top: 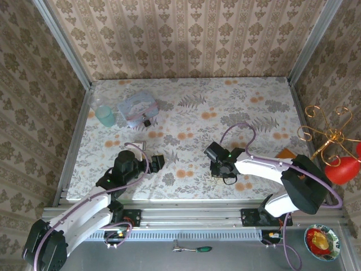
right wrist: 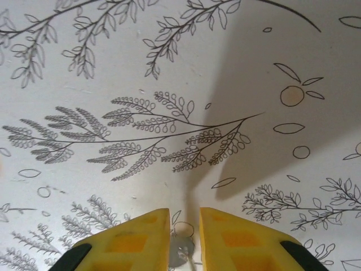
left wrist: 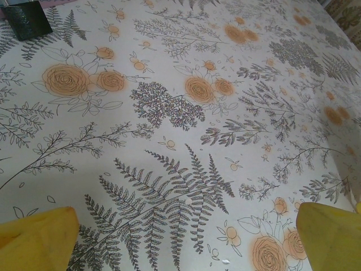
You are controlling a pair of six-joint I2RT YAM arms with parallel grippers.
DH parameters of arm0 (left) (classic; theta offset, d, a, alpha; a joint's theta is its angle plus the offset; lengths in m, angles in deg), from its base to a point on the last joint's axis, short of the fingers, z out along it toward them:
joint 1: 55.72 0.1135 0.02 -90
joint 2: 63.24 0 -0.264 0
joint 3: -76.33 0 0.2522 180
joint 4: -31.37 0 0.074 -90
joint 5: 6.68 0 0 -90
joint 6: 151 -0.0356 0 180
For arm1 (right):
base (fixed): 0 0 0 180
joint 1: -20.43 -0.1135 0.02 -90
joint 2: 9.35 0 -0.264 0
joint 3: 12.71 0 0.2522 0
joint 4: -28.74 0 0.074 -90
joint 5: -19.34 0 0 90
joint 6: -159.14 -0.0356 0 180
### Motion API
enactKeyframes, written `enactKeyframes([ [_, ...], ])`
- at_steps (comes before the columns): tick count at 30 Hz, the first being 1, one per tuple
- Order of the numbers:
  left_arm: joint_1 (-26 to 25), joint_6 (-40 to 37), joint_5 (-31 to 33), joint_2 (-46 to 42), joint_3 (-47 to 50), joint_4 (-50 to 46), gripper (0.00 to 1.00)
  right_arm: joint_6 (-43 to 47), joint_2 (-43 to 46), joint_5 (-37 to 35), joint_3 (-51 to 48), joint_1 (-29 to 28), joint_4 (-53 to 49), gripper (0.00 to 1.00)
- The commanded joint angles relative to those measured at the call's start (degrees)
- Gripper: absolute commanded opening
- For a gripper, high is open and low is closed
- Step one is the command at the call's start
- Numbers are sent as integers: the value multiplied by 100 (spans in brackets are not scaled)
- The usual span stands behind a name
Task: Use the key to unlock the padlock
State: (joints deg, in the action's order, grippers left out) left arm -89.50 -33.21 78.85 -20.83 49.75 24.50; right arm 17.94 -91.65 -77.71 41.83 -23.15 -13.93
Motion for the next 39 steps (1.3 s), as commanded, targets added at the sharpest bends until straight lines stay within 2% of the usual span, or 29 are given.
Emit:
enactKeyframes([
  [1,-32,-90,73,30,7,126,100,-170,175,19,18,-95,-63,23],
  [10,-32,-107,104,30,-1,93,100,-299,539,110,-108,-257,-80,30],
  [18,-31,-98,96,30,-1,86,100,-754,646,-37,-318,-606,-293,31],
  [20,-32,-98,95,30,7,86,100,-796,654,-18,-388,-617,-212,27],
  [23,-32,-85,87,39,9,101,100,-771,570,-37,-358,-674,-65,26],
  [32,-32,-90,76,-89,8,15,100,-639,-73,-408,128,-846,-680,26],
  [39,-32,-94,112,-216,34,-47,100,-576,-333,-420,304,-889,-598,29],
])
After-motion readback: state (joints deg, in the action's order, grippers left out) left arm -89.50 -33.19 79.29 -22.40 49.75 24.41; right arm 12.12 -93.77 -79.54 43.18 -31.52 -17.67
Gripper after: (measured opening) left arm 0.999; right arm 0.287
